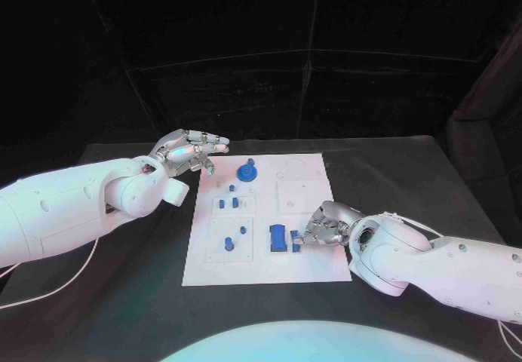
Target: Assemble the parts on the task board
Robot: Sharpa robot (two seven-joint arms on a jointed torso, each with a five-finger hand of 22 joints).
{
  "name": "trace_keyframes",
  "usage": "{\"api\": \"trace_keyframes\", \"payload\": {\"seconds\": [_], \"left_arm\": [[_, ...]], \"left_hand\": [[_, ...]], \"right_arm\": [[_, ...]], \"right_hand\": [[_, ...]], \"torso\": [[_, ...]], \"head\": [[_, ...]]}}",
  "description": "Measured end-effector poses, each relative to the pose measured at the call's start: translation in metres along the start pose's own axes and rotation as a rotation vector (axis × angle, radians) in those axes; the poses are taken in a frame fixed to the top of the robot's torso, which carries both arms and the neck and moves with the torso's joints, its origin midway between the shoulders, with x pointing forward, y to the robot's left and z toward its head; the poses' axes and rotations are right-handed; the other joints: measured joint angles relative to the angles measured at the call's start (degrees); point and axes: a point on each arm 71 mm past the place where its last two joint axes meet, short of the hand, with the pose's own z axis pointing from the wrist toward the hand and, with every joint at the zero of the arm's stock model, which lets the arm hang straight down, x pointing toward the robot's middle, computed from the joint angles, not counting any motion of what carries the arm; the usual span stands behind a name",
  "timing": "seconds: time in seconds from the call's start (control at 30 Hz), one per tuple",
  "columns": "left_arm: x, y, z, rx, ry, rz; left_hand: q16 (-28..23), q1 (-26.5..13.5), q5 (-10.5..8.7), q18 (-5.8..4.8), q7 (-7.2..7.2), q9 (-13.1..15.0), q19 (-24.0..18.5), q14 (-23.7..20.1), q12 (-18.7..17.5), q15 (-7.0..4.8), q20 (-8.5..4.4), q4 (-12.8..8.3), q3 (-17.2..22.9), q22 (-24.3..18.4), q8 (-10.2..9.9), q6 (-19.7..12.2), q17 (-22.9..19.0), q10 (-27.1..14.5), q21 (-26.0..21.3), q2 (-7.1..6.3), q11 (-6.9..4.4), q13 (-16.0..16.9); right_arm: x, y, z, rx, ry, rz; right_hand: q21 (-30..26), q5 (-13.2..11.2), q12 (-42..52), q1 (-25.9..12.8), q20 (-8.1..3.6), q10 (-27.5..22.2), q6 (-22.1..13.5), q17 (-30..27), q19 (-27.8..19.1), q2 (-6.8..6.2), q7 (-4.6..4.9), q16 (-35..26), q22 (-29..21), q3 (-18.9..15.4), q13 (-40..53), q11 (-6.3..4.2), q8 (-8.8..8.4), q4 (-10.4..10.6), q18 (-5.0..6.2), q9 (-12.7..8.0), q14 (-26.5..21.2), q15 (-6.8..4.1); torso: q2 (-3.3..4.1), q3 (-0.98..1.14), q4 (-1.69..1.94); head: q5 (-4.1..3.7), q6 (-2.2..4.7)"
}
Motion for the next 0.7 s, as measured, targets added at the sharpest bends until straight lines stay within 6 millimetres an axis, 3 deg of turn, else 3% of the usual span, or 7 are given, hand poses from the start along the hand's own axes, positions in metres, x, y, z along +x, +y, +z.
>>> {"api": "trace_keyframes", "payload": {"seconds": [0.27, 0.3, 0.33, 0.4, 0.53, 0.63, 0.7], "left_arm": [[0.0, 0.0, 0.001, 0.0, 0.0, 0.001], [0.0, 0.0, 0.001, 0.0, 0.0, 0.001], [0.0, 0.0, 0.001, -0.001, -0.001, 0.001], [-0.001, 0.002, 0.001, -0.002, -0.003, 0.003], [-0.001, 0.008, 0.0, -0.012, -0.008, 0.004], [-0.003, 0.01, 0.0, -0.012, -0.018, 0.001], [-0.003, 0.01, 0.001, -0.006, -0.027, -0.003]], "left_hand": [[0.0, 0.0, 0.0, 0.0, 0.0, 0.0, 0.0, 0.0, 0.0, 0.0, -0.03, 0.0, 0.0, -0.1, 0.0, 0.0, 0.0, 0.0, -0.2, 0.0, 0.0, 0.0], [0.0, 0.0, 0.0, 0.0, 0.0, 0.0, -0.2, -0.1, 0.0, 0.1, -0.23, 0.0, 0.0, -0.5, 0.0, 0.0, -0.3, 0.0, -0.7, 0.0, 0.0, 0.0], [0.0, 0.0, 0.0, -0.01, 0.0, 0.0, -0.4, -0.3, 0.0, 0.22, -0.02, 0.0, 0.0, -0.9, 0.0, 0.0, -0.7, 0.0, -1.1, 0.0, 0.0, 0.0], [-0.9, 0.0, 0.0, 0.15, 0.0, 0.0, -1.3, -1.5, 0.3, 0.19, -0.17, -0.1, -0.1, -1.8, 0.1, 0.0, -2.8, -0.1, -2.2, 0.0, 0.13, 0.0], [-5.0, 0.0, 0.0, 0.84, 0.21, 0.0, -3.2, -5.8, 1.4, 0.23, 0.04, -0.3, -0.5, -2.7, 0.7, -0.2, -10.7, -0.2, -3.9, 0.0, 0.18, 0.1], [-10.2, -0.3, 0.0, 0.98, -1.1, 0.3, -5.3, -10.8, 2.8, -0.24, -0.2, -0.3, -0.7, -3.7, 2.0, 1.1, -19.2, 1.6, -5.8, 0.33, -0.88, 0.5], [-13.4, -0.7, 0.0, 1.0, -1.98, 0.4, -7.1, -13.0, 2.2, -0.64, -0.47, -0.3, -0.6, -4.8, 2.6, 2.4, -21.6, 2.5, -7.7, 0.67, -1.4, 0.1]], "right_arm": [[-0.003, -0.003, -0.002, -0.028, -0.004, 0.009], [-0.004, -0.004, -0.003, -0.041, -0.002, 0.021], [-0.004, -0.004, -0.004, -0.051, 0.0, 0.033], [-0.005, -0.005, -0.005, -0.078, 0.01, 0.071], [-0.02, -0.015, 0.006, -0.116, 0.011, 0.174], [-0.041, -0.026, 0.021, -0.127, -0.017, 0.273], [-0.055, -0.036, 0.032, -0.135, -0.039, 0.365]], "right_hand": [[-3.2, 1.3, -6.5, 2.9, 0.19, -2.9, -2.4, 0.0, -0.2, 0.84, 1.0, -2.8, -0.2, -0.1, 4.3, 0.44, -0.7, -1.7, 0.0, 0.0, 0.3, 0.53], [-5.6, 2.3, -11.4, 4.1, 0.66, -5.0, -3.8, -1.2, -1.4, 2.04, 1.56, -4.9, -2.5, -0.1, -5.3, 0.87, -1.5, -1.7, -0.01, -0.2, 0.3, 0.94], [-7.7, 2.7, -14.9, 4.2, 0.94, -6.5, -4.8, -3.3, -2.5, 2.17, 1.97, -6.8, -4.8, -0.4, -9.3, 1.43, -2.08, -1.7, 0.53, -0.5, 0.2, 1.44], [-13.4, 2.9, -23.9, 4.9, 1.69, -10.2, -6.5, -9.5, -5.2, 2.85, 2.84, -12.3, -11.0, -0.9, -16.8, 2.23, -3.29, -1.9, 2.32, -0.9, -0.1, 1.95], [-34.2, 2.5, -39.2, 6.5, 2.99, -15.9, -8.3, -30.4, -14.7, 3.42, 4.41, -32.8, -32.2, -1.5, -28.5, 3.79, -5.54, -2.1, 6.36, -1.8, -6.2, 3.47], [-43.7, 1.9, -45.5, 9.4, 4.22, -18.4, -9.9, -39.1, -17.2, 4.01, 5.68, -45.1, -40.0, -2.0, -34.4, 4.82, -7.32, -2.7, 6.27, -2.7, -9.2, 4.9], [-47.9, 1.4, -49.7, 12.1, 4.85, -19.8, -10.1, -41.6, -18.2, 4.9, 6.08, -50.3, -43.1, -1.4, -38.7, 5.62, -7.89, -3.6, 6.27, -3.2, -10.8, 5.74]], "torso": [[-0.1, -0.01, -0.08], [-0.13, -0.02, -0.08], [-0.17, -0.03, -0.09], [-0.34, -0.07, -0.13], [-1.08, -0.27, -0.24], [-1.92, -0.56, -0.33], [-2.58, -0.78, -0.34]], "head": [[-0.01, 0.34], [-0.01, 0.45], [-0.07, 0.62], [-0.18, 1.07], [-0.44, 1.94], [-0.45, 2.7], [-0.29, 3.13]]}}
